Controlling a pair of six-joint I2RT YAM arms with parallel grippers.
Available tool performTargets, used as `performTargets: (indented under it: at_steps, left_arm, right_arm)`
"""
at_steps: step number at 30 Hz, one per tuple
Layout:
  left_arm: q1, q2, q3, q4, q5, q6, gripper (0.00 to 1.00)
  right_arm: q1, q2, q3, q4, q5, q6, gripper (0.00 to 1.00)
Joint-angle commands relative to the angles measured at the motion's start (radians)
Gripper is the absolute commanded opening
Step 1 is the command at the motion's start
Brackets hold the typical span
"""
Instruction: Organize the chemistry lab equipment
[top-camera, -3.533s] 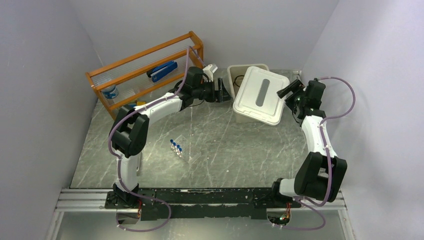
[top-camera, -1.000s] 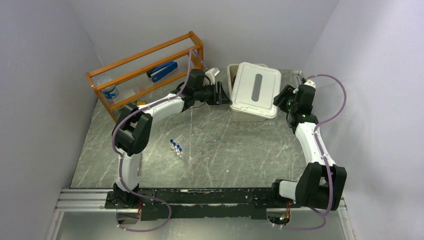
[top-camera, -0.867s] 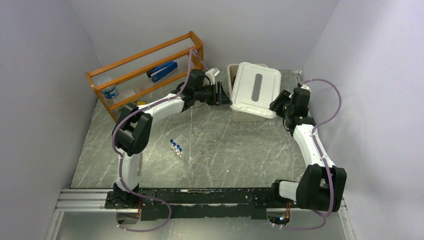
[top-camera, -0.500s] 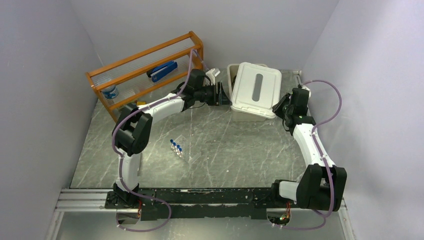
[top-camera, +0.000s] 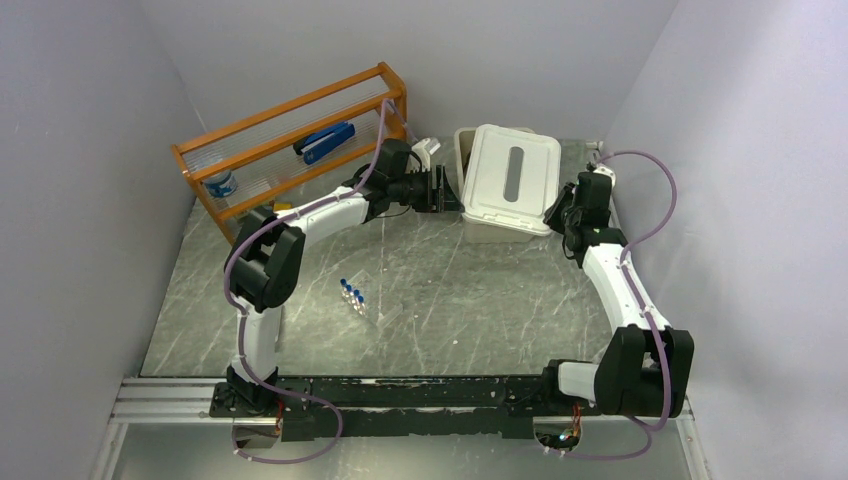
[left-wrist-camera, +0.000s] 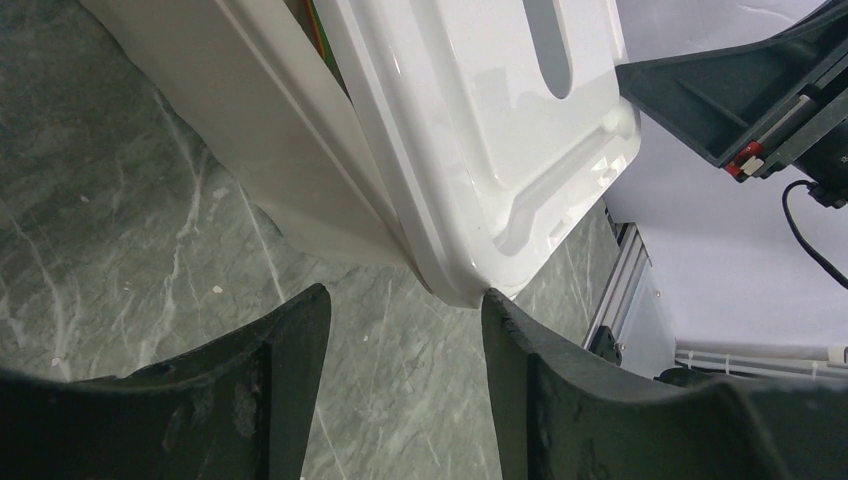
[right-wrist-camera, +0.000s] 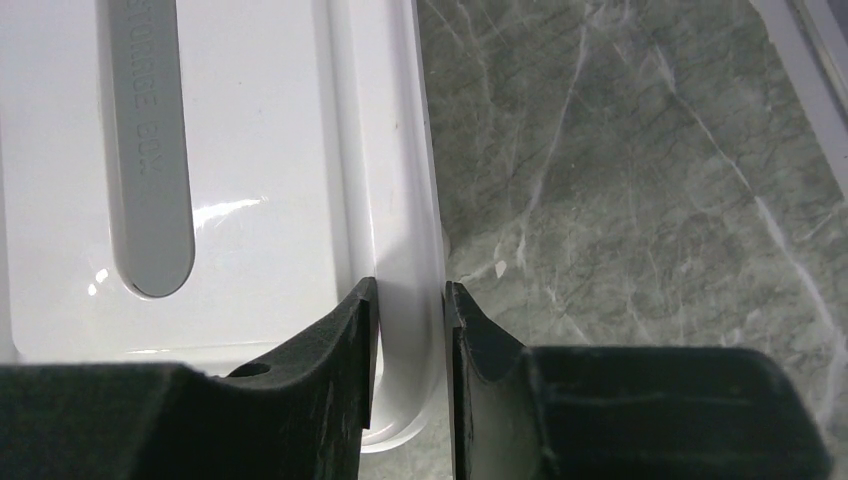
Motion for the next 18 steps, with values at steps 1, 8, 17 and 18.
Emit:
performTargets:
  at_steps: [1, 8, 17, 18]
  left_arm:
    - [-0.011, -0.01, 0.029, 0.032, -0.013, -0.013, 0.63]
    - [-0.011, -0.021, 0.026, 0.037, -0.019, -0.021, 0.65]
    - [-0.011, -0.099, -0.017, 0.014, -0.184, -0.031, 0.66]
    - [-0.008, -0.122, -0.044, 0.03, -0.213, -0.04, 0.66]
  right_arm:
    - [0.008, 0.0, 0.004, 0.058, 0.051, -0.074, 0.06]
    - [0.008, 0.025, 0.039, 0.092, 0.051, -0.12, 0.03]
    - [0.008, 0.103, 0.035, 0.224, -0.022, -0.212, 0.02]
    - [0.007, 0.116, 0.032, 0.238, -0.04, -0.227, 0.02]
